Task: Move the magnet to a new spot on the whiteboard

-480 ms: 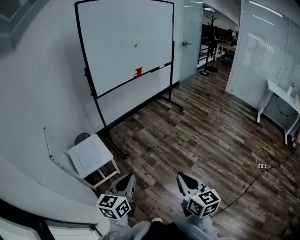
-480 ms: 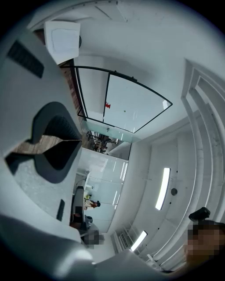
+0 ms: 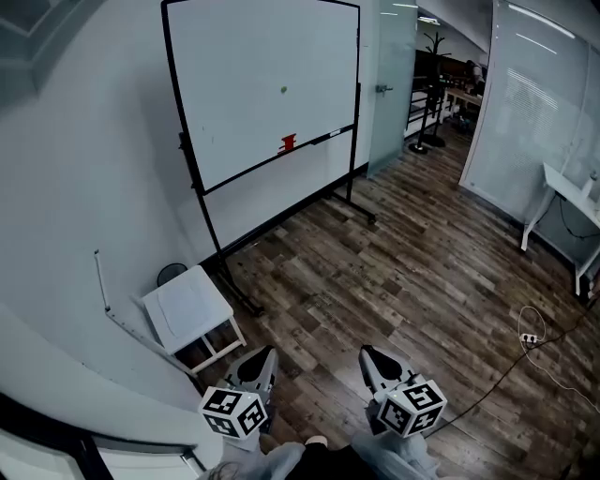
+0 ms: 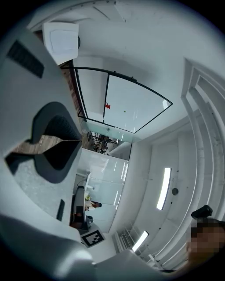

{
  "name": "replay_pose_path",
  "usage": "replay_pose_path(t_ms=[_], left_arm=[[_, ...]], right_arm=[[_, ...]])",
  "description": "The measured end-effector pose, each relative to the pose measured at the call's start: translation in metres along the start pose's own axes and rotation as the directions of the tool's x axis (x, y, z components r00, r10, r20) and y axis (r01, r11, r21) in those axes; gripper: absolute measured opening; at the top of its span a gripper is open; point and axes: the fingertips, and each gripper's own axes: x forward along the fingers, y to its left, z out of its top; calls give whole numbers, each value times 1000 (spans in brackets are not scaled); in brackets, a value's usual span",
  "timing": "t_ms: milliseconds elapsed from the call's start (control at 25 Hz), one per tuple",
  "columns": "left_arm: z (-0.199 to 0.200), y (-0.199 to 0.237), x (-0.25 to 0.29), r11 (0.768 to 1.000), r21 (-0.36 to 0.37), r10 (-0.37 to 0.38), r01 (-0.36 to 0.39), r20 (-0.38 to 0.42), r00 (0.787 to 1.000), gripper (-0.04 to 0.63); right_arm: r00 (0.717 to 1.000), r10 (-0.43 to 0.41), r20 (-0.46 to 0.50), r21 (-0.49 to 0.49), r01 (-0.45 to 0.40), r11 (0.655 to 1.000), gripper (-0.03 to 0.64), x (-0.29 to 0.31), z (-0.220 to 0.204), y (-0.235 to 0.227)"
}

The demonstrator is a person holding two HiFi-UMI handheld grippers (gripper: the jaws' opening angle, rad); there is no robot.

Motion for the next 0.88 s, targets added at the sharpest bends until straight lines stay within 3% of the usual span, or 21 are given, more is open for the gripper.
replay_pose_path(t_ms=[400, 720, 760, 840, 880], left_arm=[[-2, 5, -2, 999, 47, -17, 17, -4, 1000, 15], [5, 12, -2, 1000, 19, -4, 4, 12, 1000, 18], [4, 13, 0, 1000, 16, -11, 11, 9, 1000, 43], [3, 18, 5, 1000, 9, -19, 19, -2, 1000, 189], [4, 21, 7, 1000, 4, -12, 12, -1, 1000, 195]], right_arm=[[999, -31, -22, 39, 32, 999, 28, 7, -14, 4], [999, -34, -26, 54, 35, 998, 28, 9, -11, 7], [999, -33, -26, 60, 35, 998, 28, 11, -12, 7], [999, -26, -32, 67, 28, 997, 28, 18, -13, 7], [999, -22, -37, 67, 25, 997, 28, 21, -14, 7]])
